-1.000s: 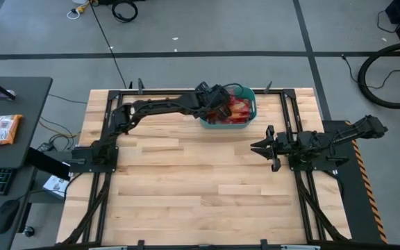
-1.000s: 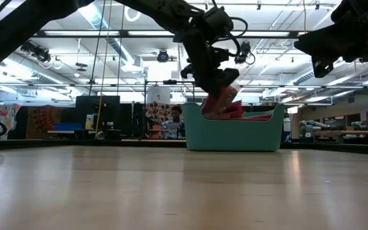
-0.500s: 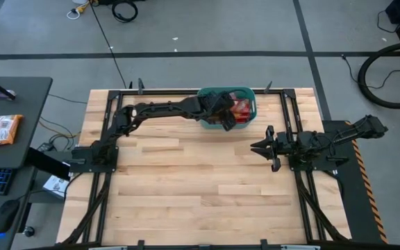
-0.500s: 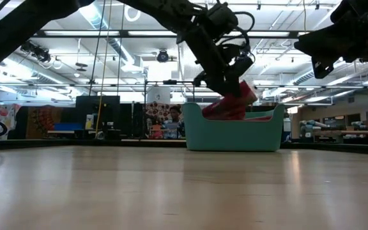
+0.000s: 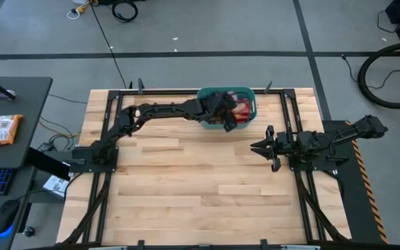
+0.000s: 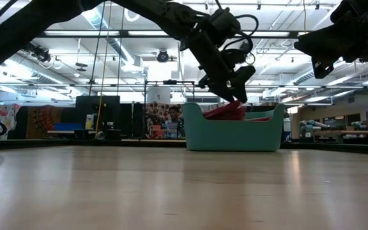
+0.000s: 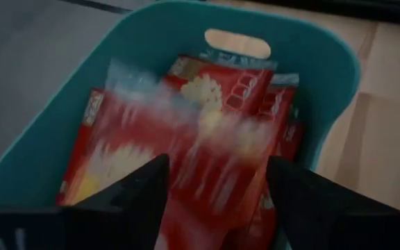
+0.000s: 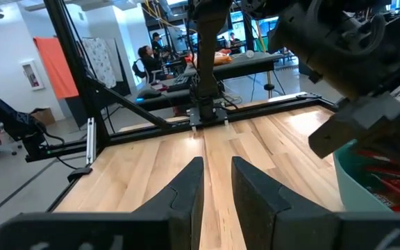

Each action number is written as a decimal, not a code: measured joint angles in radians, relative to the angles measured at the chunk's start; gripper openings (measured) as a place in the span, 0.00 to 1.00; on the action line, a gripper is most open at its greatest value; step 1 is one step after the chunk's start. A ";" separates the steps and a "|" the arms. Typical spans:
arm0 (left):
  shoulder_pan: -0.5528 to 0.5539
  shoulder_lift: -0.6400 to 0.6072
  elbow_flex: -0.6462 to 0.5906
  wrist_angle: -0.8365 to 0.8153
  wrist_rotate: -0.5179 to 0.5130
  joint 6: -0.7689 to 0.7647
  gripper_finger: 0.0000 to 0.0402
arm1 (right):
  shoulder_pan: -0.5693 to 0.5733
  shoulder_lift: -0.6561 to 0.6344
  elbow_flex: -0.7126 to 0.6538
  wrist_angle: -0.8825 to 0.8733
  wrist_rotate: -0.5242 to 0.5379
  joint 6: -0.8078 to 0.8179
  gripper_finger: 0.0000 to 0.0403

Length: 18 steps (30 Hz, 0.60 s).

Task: Sort popcorn bags into baskets
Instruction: Put the red popcorn bag into the blue bin, then return to Home Position

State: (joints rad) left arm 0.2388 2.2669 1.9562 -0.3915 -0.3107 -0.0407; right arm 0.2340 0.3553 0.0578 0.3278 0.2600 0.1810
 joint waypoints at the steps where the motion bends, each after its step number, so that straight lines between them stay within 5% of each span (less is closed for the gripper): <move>1: 0.003 0.000 0.000 0.004 -0.001 0.001 0.62 | 0.000 0.000 0.000 0.000 0.000 0.000 0.20; 11: 0.042 -0.036 0.034 -0.036 0.146 -0.023 0.62 | 0.000 0.000 0.000 -0.022 0.014 -0.024 0.20; 18: -0.008 -0.047 0.052 -0.072 0.202 0.059 0.56 | -0.016 -0.058 0.008 -0.053 0.128 0.152 0.20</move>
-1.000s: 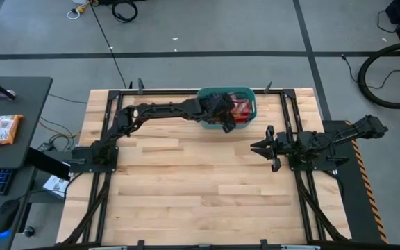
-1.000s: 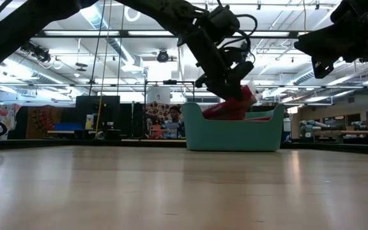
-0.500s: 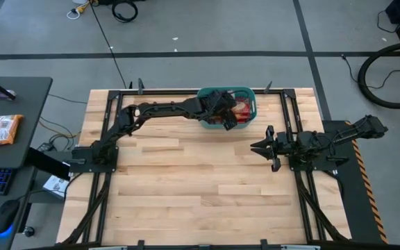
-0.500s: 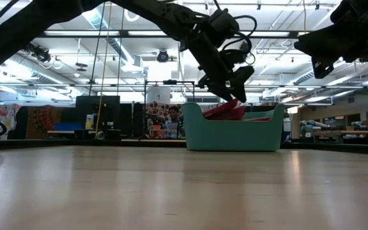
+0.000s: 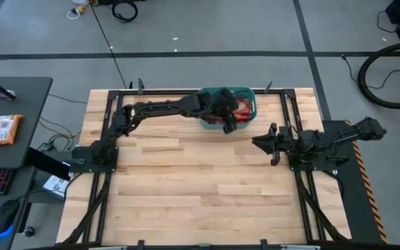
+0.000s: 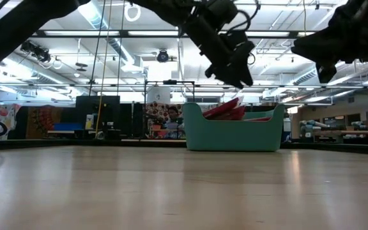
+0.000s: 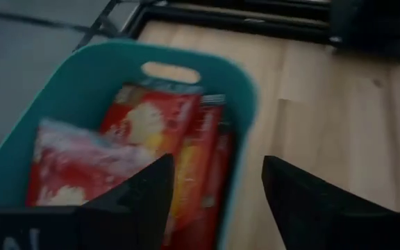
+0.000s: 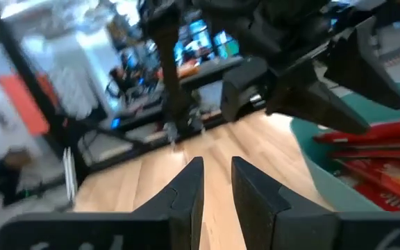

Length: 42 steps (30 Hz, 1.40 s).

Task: Sort popcorn bags into baskets
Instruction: Return to Home Position

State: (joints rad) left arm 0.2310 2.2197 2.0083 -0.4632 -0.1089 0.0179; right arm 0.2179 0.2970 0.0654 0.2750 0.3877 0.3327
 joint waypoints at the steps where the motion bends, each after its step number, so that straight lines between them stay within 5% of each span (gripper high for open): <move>1: -0.010 -0.003 0.000 0.000 -0.008 0.015 0.54 | -0.003 -0.013 0.000 -0.023 -0.020 -0.024 0.20; 10: -0.051 -0.037 -0.006 -0.057 -0.042 0.048 0.44 | -0.005 -0.166 0.000 -0.142 -0.126 -0.019 0.20; 15: -0.077 -0.093 -0.113 -0.039 -0.093 0.055 0.39 | -0.005 -0.278 -0.001 -0.306 -0.125 -0.012 0.20; 25: -0.125 -0.366 -0.495 0.165 -0.150 0.018 0.36 | -0.005 -0.295 0.075 -0.546 -0.113 0.032 0.20; 42: -0.163 -0.865 -1.230 0.688 -0.131 -0.146 0.36 | -0.005 -0.290 0.023 -0.510 -0.036 -0.029 0.20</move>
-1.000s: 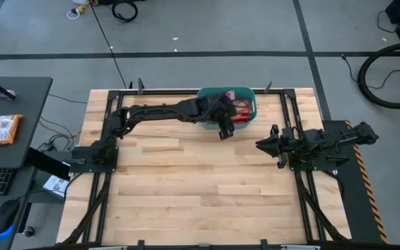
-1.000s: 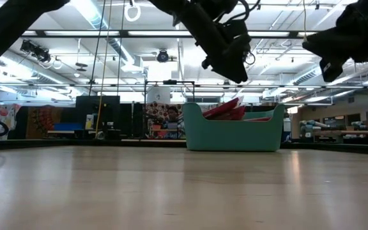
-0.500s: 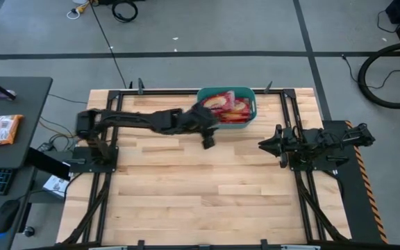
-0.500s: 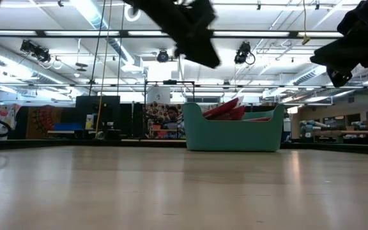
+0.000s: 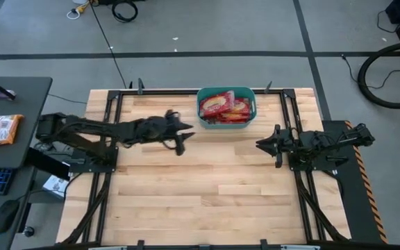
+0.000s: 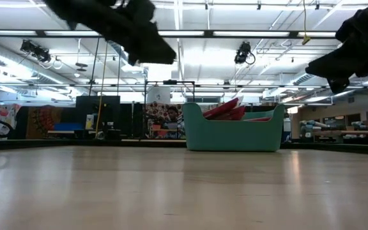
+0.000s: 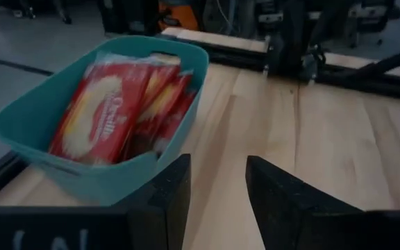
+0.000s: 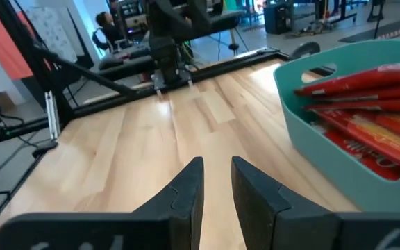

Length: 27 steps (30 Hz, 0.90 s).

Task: Sort popcorn bags into baskets
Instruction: Return to Home Position

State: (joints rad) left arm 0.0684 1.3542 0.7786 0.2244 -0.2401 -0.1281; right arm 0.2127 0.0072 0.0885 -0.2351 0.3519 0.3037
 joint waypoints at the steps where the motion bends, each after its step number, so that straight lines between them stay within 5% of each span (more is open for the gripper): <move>1: -0.002 -0.019 -0.029 0.025 -0.005 -0.004 0.36 | 0.000 0.012 0.000 0.011 -0.001 -0.011 0.20; 17: -0.053 -0.262 -0.534 0.561 -0.013 -0.074 0.36 | 0.000 0.071 -0.001 0.052 -0.037 -0.095 0.20; 27: -0.052 -0.472 -0.694 0.527 -0.022 -0.094 0.36 | 0.000 0.079 -0.001 0.072 -0.038 -0.096 0.20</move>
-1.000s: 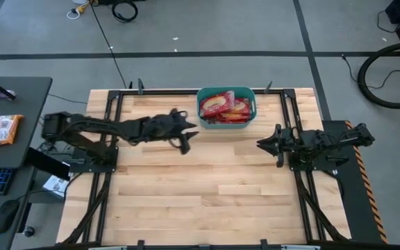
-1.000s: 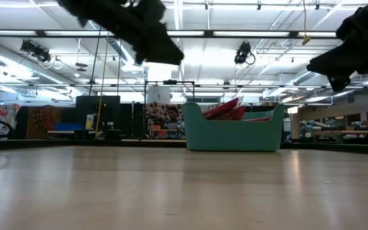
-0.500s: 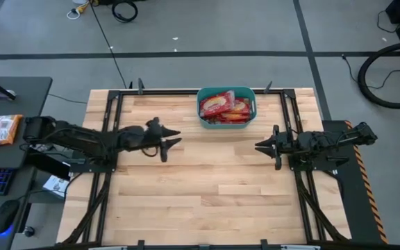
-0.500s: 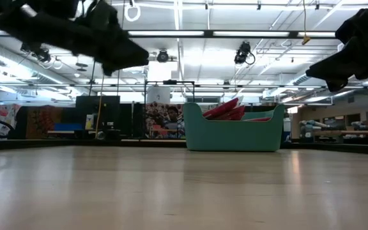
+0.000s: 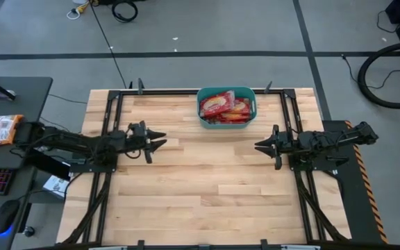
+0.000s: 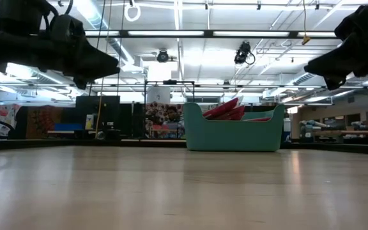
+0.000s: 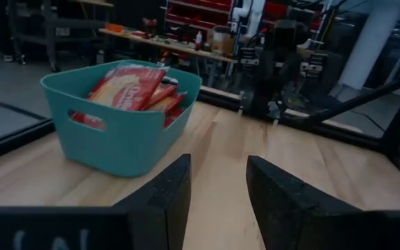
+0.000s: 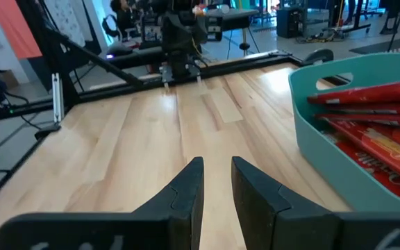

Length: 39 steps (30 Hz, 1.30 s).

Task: Sort popcorn bags into baskets
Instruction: Return to Home Position

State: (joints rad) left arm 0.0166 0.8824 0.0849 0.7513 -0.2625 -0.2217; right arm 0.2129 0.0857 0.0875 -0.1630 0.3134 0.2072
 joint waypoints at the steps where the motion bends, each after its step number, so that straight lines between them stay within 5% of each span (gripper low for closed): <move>1: 0.001 -0.026 -0.003 -0.011 0.002 0.005 0.36 | 0.000 0.002 0.000 0.007 0.000 0.002 0.20; 12: -0.008 -0.265 -0.013 -0.245 -0.032 0.134 0.36 | 0.000 0.004 0.000 0.014 -0.001 0.002 0.20; 21: -0.094 -0.418 -0.014 -0.460 -0.180 0.307 0.35 | 0.000 0.004 0.000 0.013 -0.001 0.001 0.20; 31: -0.145 -0.612 -0.014 -0.673 -0.189 0.302 0.27 | 0.000 0.004 0.000 0.013 -0.001 0.001 0.20; 39: -0.144 -0.628 -0.014 -0.674 -0.223 0.287 0.26 | 0.000 0.004 0.000 0.013 -0.001 0.000 0.20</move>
State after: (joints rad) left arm -0.1276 0.2543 0.0711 0.0776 -0.4858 0.0652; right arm 0.2127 0.0895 0.0879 -0.1505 0.3126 0.2073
